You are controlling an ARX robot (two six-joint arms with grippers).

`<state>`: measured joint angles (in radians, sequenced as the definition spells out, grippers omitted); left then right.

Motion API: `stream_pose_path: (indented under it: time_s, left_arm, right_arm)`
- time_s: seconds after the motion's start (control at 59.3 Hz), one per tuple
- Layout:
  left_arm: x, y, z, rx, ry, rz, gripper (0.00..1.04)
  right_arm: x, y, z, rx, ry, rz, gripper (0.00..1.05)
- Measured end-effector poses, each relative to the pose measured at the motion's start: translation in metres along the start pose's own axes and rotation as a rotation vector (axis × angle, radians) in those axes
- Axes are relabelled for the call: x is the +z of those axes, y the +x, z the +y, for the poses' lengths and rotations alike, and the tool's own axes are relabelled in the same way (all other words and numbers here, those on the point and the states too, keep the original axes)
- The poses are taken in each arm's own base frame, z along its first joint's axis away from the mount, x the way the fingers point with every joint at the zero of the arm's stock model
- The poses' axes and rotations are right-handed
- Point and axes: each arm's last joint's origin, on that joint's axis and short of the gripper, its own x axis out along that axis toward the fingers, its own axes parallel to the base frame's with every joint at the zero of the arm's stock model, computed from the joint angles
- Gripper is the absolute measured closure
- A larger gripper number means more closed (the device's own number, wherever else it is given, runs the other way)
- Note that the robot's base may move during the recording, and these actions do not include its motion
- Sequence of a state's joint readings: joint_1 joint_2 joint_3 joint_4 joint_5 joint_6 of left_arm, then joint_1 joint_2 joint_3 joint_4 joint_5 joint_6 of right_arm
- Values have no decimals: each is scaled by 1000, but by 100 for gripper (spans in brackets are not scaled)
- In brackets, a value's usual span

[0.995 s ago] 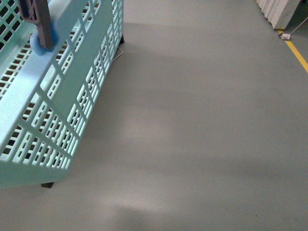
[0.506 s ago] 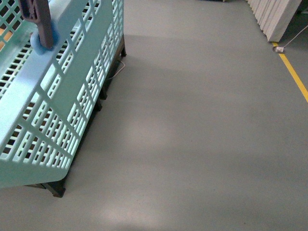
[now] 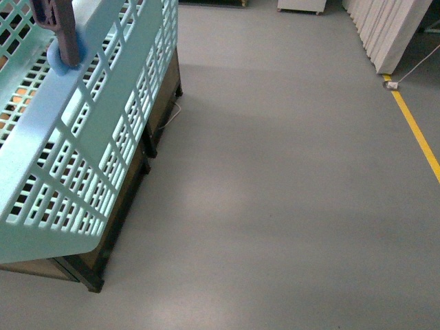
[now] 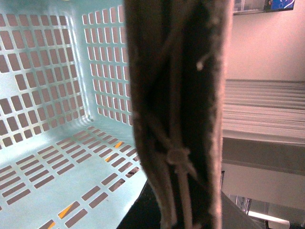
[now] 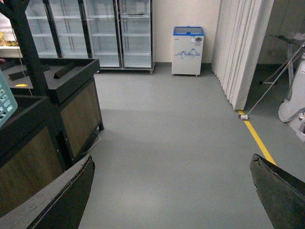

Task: Pick mango and avocado into basket

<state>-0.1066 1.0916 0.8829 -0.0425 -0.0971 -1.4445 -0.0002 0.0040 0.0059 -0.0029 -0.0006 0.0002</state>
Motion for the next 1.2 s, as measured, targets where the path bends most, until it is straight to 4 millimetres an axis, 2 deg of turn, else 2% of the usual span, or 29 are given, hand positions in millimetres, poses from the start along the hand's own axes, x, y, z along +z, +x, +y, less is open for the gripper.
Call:
stream_pose_path:
  time_s: [1.197]
  left_arm:
    - [0, 0, 0, 1, -1, 2, 98]
  right_arm:
    - [0, 0, 0, -2, 0, 0, 8]
